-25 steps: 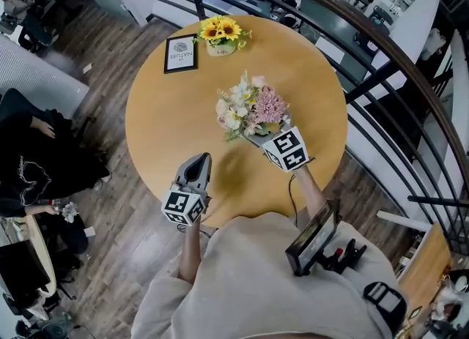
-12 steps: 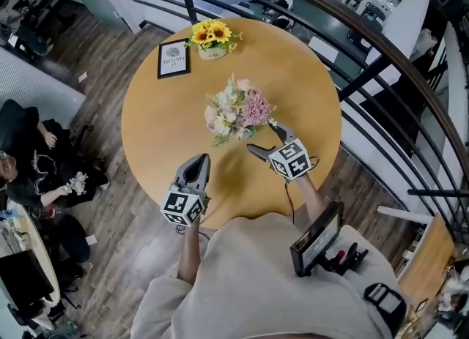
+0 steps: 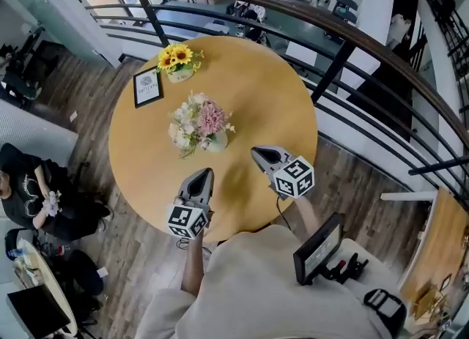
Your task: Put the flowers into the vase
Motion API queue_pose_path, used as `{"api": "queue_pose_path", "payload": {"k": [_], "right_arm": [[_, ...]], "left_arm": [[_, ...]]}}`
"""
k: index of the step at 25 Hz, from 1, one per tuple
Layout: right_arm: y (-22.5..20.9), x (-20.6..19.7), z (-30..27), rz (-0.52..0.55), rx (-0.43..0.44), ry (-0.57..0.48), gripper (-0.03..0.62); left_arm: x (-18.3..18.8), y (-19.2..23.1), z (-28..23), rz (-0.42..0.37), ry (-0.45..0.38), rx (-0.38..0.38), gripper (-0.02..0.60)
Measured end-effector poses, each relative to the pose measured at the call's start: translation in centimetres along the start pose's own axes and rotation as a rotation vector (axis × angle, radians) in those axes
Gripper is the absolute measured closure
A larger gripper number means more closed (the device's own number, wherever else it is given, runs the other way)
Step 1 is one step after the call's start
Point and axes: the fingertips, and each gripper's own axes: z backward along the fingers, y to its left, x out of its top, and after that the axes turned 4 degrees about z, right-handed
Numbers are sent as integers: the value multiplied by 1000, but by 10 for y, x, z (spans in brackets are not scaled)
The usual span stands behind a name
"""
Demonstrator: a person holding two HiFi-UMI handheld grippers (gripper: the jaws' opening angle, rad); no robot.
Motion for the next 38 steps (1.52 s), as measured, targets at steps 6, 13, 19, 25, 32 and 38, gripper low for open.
{"api": "queue_pose_path", "payload": {"k": [6,13,19,25,32,38], "right_arm": [[7,-18,34,-18,20,-37,586],[31,-26,61,-43,-34,-80,586],[97,-29,75,-60,-94,-122,588],[158,-50,73,-49,-153,-120,588],[203,-73,106,-35,-237,-116,588],[213,-78,133,-14,-273,-110,588]], "left_arm": [[-27,-35,-6,-17,41,-52,575],[-32,-60,-3,-49,35,-140,575],[-39,-69,59,-65,18,-189,575],[-56,-62,117,-65,9,-237,575],[-67,-90,159,-71,14,-309,575],[-64,-119,169,-83,4,-338,575]]}}
